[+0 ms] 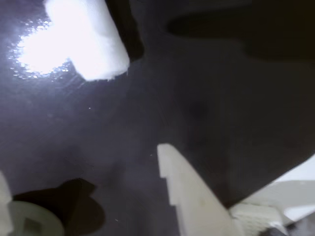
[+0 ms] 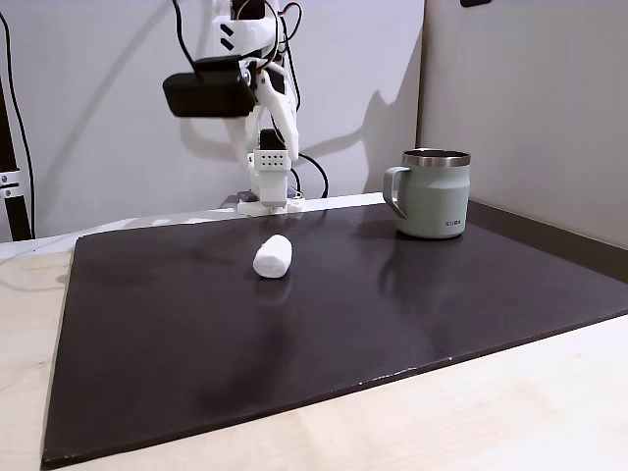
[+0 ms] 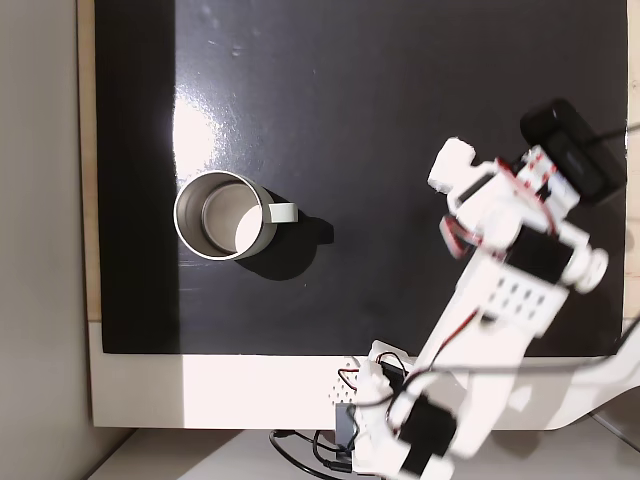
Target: Grasp a gauze and put it in the cup.
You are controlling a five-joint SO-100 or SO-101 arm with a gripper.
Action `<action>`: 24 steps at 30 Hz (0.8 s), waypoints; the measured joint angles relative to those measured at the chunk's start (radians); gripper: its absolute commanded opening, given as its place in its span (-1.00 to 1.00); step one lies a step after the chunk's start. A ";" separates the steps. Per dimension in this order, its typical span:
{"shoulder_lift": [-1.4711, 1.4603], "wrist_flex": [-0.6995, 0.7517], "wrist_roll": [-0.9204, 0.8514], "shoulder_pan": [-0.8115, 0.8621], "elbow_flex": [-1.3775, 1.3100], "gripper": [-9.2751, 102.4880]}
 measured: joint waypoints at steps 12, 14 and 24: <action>-0.417 0.156 -0.126 0.018 -0.417 -0.19; -0.471 0.156 -0.129 0.026 -0.451 -0.19; -0.772 0.155 -0.129 0.035 -0.632 -0.20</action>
